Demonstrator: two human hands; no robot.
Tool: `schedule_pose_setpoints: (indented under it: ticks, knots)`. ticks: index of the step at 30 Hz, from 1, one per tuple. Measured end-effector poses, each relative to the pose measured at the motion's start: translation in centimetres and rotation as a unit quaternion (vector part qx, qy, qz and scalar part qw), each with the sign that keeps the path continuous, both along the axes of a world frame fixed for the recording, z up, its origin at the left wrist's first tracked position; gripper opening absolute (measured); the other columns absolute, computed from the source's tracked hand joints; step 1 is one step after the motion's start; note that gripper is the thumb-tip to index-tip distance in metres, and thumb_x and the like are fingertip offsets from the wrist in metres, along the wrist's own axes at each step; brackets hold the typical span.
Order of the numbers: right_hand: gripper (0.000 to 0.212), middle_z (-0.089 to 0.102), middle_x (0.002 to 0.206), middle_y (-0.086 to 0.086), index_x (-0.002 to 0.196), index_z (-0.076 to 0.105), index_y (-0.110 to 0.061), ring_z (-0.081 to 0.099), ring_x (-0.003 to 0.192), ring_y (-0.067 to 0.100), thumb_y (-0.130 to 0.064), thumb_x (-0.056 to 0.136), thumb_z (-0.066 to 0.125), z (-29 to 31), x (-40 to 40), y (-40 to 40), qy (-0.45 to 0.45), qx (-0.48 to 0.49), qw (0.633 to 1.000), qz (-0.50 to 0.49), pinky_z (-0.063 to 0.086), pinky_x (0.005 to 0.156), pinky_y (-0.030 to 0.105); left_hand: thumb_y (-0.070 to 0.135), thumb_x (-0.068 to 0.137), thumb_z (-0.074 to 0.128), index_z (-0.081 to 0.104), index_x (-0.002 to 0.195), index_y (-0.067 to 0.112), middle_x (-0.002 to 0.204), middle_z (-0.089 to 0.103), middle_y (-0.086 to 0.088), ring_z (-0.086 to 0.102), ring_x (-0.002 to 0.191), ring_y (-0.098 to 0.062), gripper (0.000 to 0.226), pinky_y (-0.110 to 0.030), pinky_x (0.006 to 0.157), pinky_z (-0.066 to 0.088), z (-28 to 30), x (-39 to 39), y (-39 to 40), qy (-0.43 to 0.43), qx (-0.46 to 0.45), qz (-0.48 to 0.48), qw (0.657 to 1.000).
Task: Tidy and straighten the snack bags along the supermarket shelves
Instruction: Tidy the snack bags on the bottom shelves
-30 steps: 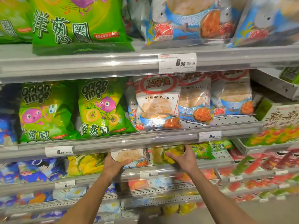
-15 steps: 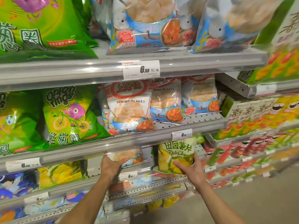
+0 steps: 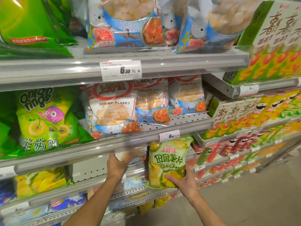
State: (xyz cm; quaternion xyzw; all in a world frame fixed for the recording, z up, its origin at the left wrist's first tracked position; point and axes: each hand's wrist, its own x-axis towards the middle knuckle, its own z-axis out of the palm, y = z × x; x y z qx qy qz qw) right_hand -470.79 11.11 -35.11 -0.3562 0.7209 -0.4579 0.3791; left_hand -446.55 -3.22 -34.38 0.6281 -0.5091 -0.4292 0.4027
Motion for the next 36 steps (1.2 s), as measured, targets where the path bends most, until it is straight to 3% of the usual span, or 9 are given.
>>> schedule_pose_setpoints:
  ticks: [5,8,10,15,17,20,24,30,36]
  knots:
    - [0.114,0.072,0.124,-0.003,0.138,0.055,-0.021,0.064,0.121,0.024,-0.064,0.041,0.096,0.4,-0.2,0.5,-0.031,-0.019,0.999,0.021,0.050,0.106,0.053,0.012,0.075,0.085,0.068,0.088,0.005,0.074,0.068,-0.005,0.061,0.068,-0.021,0.022,-0.023,0.057,0.048,-1.5,0.0,-1.1,0.019,0.015,-0.061,0.998]
    - [0.121,0.070,0.129,-0.005,0.144,0.049,-0.024,0.062,0.126,0.025,-0.064,0.041,0.097,0.4,0.6,0.9,-0.050,-0.006,0.998,0.038,0.053,0.101,0.050,0.022,0.075,0.087,0.069,0.093,0.015,0.079,0.072,-0.004,0.066,0.074,-0.025,0.027,-0.038,0.068,0.054,-1.7,0.5,-1.3,0.009,0.029,-0.114,0.993]
    - [0.113,0.072,0.123,-0.009,0.139,0.053,-0.031,0.066,0.120,0.022,-0.064,0.041,0.097,0.4,1.4,0.8,-0.047,0.000,0.997,0.053,0.059,0.089,0.043,0.032,0.069,0.091,0.064,0.095,0.019,0.083,0.071,-0.007,0.065,0.076,-0.024,0.039,-0.043,0.076,0.054,-1.7,0.6,-1.5,0.006,0.061,-0.109,0.992]
    - [0.095,0.075,0.114,-0.013,0.127,0.059,-0.031,0.069,0.110,0.007,-0.055,0.043,0.098,0.3,4.3,0.4,-0.049,-0.003,0.995,0.083,0.054,0.102,0.039,0.016,0.076,0.085,0.063,0.109,0.017,0.090,0.070,-0.004,0.066,0.087,-0.026,0.040,-0.035,0.075,0.053,-1.7,2.5,-0.5,-0.045,0.051,-0.114,0.991]
    - [0.083,0.074,0.112,-0.020,0.122,0.059,-0.035,0.068,0.107,-0.001,-0.048,0.050,0.098,0.3,5.9,0.1,-0.045,0.000,0.993,0.106,0.054,0.098,0.028,0.017,0.080,0.081,0.065,0.111,0.013,0.081,0.064,-0.002,0.060,0.082,-0.025,0.035,-0.034,0.072,0.049,-1.7,4.4,0.6,-0.126,-0.005,-0.116,0.985]
    - [0.078,0.073,0.115,-0.020,0.127,0.059,-0.033,0.066,0.109,-0.002,-0.037,0.059,0.098,0.3,8.8,-0.7,-0.034,-0.008,0.991,0.132,0.052,0.090,0.014,0.020,0.088,0.071,0.066,0.116,0.010,0.105,0.065,-0.009,0.057,0.104,-0.029,0.030,-0.037,0.093,0.047,-1.8,8.1,3.0,-0.256,-0.076,-0.126,0.955]
    - [0.078,0.075,0.112,-0.016,0.128,0.061,-0.027,0.068,0.109,0.004,-0.037,0.060,0.098,0.3,13.6,-2.8,-0.035,-0.014,0.985,0.168,0.054,0.098,0.031,0.015,0.086,0.069,0.065,0.120,0.008,0.120,0.061,-0.008,0.055,0.112,-0.027,0.034,-0.038,0.100,0.047,-2.4,13.3,6.6,-0.372,-0.152,-0.129,0.907]
    - [0.101,0.068,0.130,-0.004,0.140,0.053,-0.022,0.062,0.123,0.016,-0.049,0.054,0.097,0.7,21.0,-7.0,-0.034,-0.015,0.979,0.199,0.050,0.106,0.042,0.015,0.058,0.091,0.068,0.115,0.007,0.113,0.063,-0.013,0.065,0.098,-0.033,0.062,-0.046,0.077,0.058,-2.5,20.7,8.7,-0.473,-0.118,-0.105,0.867]
    - [0.079,0.069,0.116,-0.001,0.125,0.060,-0.016,0.065,0.110,0.022,-0.040,0.060,0.098,1.4,25.3,-12.3,0.000,-0.017,0.989,0.147,0.054,0.093,0.040,0.035,0.090,0.061,0.033,0.152,0.013,0.151,0.038,-0.007,0.037,0.139,-0.028,0.072,-0.043,0.119,0.026,-3.5,24.2,8.2,-0.533,-0.063,-0.141,0.832]
